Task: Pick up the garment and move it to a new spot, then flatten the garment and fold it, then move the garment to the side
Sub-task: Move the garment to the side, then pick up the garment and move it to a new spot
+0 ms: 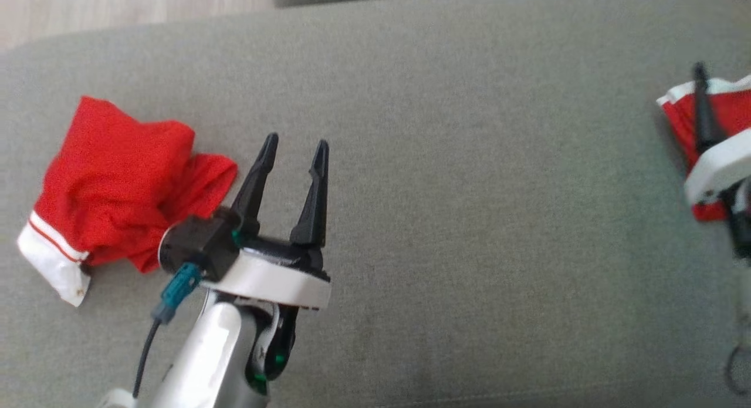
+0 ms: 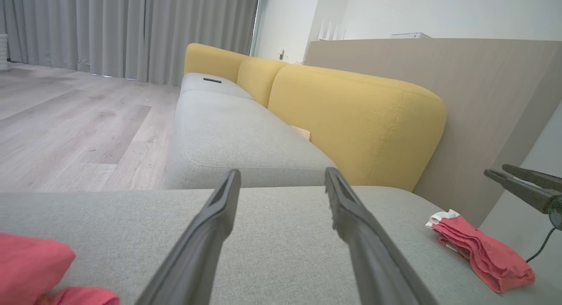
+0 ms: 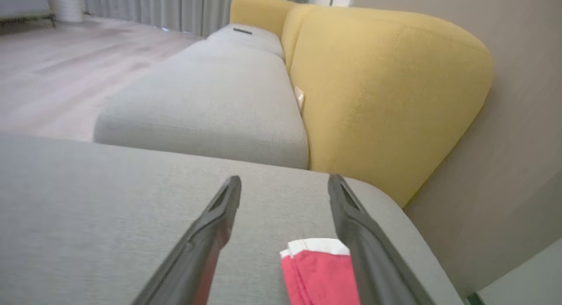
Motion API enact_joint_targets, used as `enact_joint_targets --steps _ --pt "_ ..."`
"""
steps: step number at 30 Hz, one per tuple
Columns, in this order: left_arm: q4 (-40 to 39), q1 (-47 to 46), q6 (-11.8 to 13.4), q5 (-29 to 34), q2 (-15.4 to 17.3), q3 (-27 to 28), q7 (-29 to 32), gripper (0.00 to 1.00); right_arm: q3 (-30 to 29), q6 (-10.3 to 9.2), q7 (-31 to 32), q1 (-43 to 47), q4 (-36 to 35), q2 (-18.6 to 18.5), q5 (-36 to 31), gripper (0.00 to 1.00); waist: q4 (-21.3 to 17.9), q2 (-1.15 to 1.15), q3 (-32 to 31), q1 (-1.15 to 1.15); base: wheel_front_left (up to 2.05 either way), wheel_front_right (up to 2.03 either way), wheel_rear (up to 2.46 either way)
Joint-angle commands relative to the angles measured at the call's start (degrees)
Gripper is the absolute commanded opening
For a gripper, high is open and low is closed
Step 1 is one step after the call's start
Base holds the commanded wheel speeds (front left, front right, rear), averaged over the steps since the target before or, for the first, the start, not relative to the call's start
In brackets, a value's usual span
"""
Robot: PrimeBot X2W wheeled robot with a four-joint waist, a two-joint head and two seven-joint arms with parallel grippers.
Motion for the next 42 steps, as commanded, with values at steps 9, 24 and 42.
enact_joint_targets --steps 9,24,42 --pt "-1.56 3.42 0.14 -0.14 0.27 4.15 -0.31 1.0 1.75 0.37 -1.43 13.31 -17.32 11.43 2.86 1.0 1.4 0.0 -7.42 0.0 0.0 0.0 0.0" --pt "1.48 9.57 -0.24 -0.26 0.27 6.53 -0.31 1.0 3.01 0.37 -15.02 24.79 -11.08 15.53 9.21 1.0 1.75 0.0 -11.29 0.0 0.0 0.0 0.0" --pt "0.65 10.49 -0.11 -0.37 0.27 6.54 -0.31 1.0 4.0 0.37 -18.1 24.61 -7.36 15.55 9.36 1.0 1.78 0.0 -11.31 0.0 0.0 0.0 0.0"
